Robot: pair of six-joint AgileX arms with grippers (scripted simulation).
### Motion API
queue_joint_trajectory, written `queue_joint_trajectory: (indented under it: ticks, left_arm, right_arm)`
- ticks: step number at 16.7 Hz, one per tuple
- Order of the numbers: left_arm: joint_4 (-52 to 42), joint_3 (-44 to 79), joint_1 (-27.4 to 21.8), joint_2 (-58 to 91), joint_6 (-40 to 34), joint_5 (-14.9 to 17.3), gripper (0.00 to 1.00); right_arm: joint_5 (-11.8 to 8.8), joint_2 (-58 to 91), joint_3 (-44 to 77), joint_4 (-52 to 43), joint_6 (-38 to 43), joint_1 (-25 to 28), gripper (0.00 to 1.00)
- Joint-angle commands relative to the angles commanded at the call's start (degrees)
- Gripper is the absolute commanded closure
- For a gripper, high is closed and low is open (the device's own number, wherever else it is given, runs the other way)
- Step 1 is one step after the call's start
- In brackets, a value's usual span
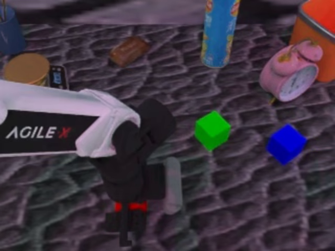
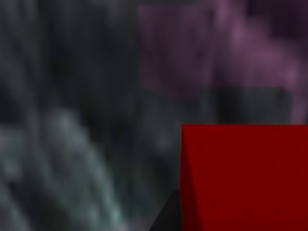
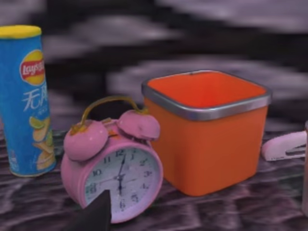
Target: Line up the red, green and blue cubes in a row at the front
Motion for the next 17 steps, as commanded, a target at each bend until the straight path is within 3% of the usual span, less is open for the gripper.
queue_joint_trajectory:
  ticks: [7, 17]
  left_arm:
    - [0.0, 0.0, 0.0, 0.0, 0.0, 0.0, 0.02]
    - [-0.2, 0.2, 0.0, -0.1, 0.1, 0.0, 0.00]
  right_arm:
    - [0.0, 0.0, 0.0, 0.0, 0.0, 0.0, 0.00]
    - [0.0, 0.0, 0.0, 0.0, 0.0, 0.0, 0.00]
